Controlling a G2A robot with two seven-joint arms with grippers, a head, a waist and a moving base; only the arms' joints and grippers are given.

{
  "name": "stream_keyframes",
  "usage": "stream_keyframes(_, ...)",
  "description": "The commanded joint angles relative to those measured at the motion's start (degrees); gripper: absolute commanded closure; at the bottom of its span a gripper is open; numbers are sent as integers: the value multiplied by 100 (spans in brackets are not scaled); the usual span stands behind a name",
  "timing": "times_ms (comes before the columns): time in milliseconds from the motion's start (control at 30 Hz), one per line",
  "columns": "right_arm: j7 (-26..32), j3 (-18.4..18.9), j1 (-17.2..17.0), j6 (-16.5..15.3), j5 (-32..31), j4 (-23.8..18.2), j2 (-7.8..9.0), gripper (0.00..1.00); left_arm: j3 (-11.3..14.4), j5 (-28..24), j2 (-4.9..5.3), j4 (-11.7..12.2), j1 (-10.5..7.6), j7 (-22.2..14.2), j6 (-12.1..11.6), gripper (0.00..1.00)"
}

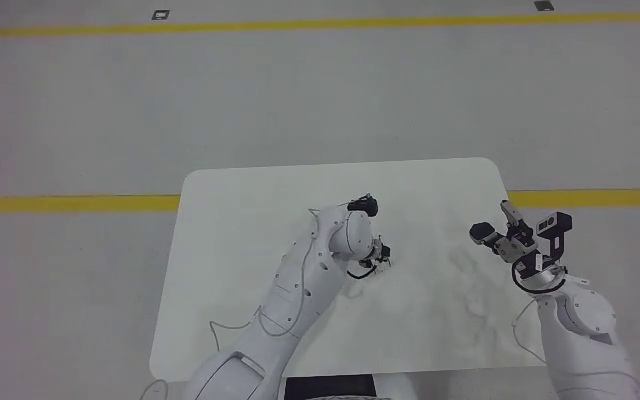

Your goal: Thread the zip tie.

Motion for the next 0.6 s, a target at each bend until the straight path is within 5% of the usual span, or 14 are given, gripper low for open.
stream_keyframes(0, 1, 0, 0, 0, 1, 0, 0, 0, 5, 15, -10, 73, -33, 16, 0, 75)
stream_keyframes(567, 1, 0, 0, 0, 1, 0, 0, 0, -27, 306, -100, 500, -225, -13, 0, 80)
